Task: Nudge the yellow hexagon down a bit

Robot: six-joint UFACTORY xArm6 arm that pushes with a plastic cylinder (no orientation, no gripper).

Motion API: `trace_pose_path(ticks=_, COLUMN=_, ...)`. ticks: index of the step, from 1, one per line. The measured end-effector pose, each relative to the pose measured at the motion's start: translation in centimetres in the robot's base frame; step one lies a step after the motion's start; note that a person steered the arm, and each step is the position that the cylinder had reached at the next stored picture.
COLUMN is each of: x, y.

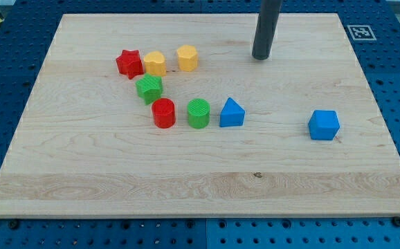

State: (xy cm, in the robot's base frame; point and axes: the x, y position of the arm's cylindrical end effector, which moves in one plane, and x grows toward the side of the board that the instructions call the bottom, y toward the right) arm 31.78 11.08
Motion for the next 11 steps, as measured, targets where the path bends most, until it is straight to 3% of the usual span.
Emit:
trace_pose_path(ticks=1, x=0.9, y=-1.8)
trace_pose_path(ticks=2, x=5.0, y=-1.8)
trace_pose_path(ticks=3, x=5.5, y=-1.8)
trace_pose_path(ticks=6, x=-0.7, y=-7.5)
trace_pose_path(ticks=9, x=-3.0, y=-12.7)
trace_pose_path(ticks=11, x=-0.5, y=-13.1)
